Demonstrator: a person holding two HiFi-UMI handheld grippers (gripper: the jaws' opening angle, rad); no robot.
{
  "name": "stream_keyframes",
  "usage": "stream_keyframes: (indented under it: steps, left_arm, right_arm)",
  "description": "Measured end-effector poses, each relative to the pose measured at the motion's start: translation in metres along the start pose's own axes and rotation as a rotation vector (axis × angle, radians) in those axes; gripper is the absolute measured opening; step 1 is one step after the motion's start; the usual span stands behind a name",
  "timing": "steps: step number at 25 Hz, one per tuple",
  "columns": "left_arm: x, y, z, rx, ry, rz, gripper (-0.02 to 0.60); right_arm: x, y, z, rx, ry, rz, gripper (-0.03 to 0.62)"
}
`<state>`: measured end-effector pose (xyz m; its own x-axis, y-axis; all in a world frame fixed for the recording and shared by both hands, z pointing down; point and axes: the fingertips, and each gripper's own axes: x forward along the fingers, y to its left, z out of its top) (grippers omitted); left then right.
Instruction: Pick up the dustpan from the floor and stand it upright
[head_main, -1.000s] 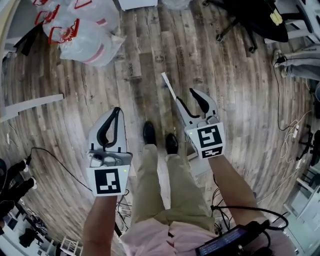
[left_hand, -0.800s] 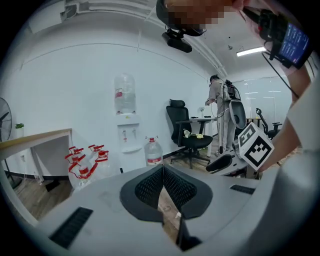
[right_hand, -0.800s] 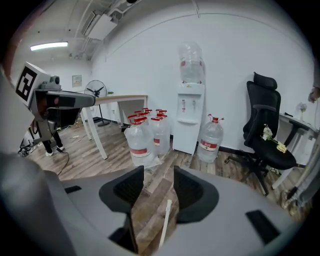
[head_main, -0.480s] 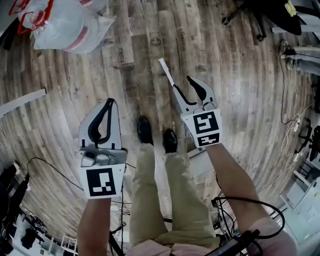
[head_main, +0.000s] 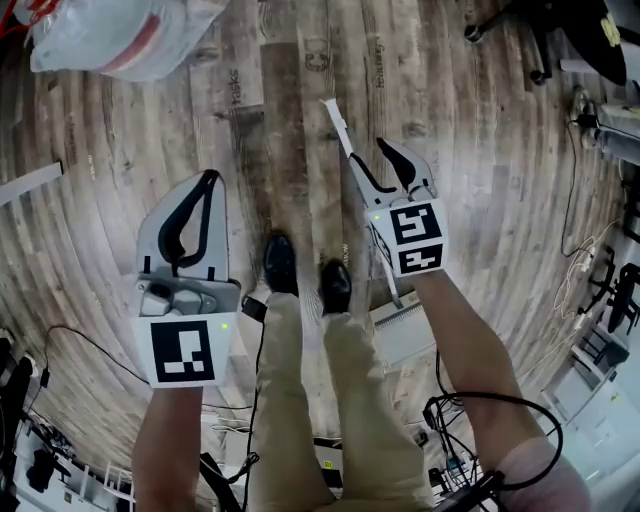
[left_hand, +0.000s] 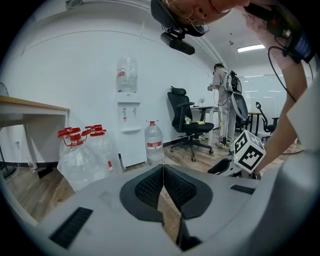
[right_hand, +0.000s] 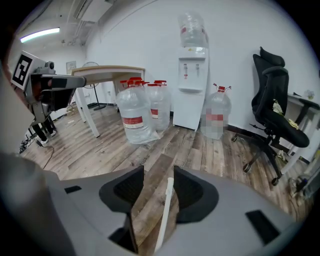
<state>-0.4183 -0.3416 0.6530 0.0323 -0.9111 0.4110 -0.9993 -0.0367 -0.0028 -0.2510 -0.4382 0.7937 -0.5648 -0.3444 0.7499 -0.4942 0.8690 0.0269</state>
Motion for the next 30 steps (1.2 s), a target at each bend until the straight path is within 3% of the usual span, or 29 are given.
stream_keyframes:
  steps: [10,30]
  left_arm:
    - [0.033,0.000,-0.046,0.014,0.007,-0.023,0.014]
    - [0.075,0.008,-0.090,0.037,0.016,-0.072,0.014]
  right_arm:
    - [0.058,-0.004,-0.051,-0.037,0.069,0.008,0.181]
    - [0.131,-0.013,-0.107,-0.045,0.174,0.006,0.179]
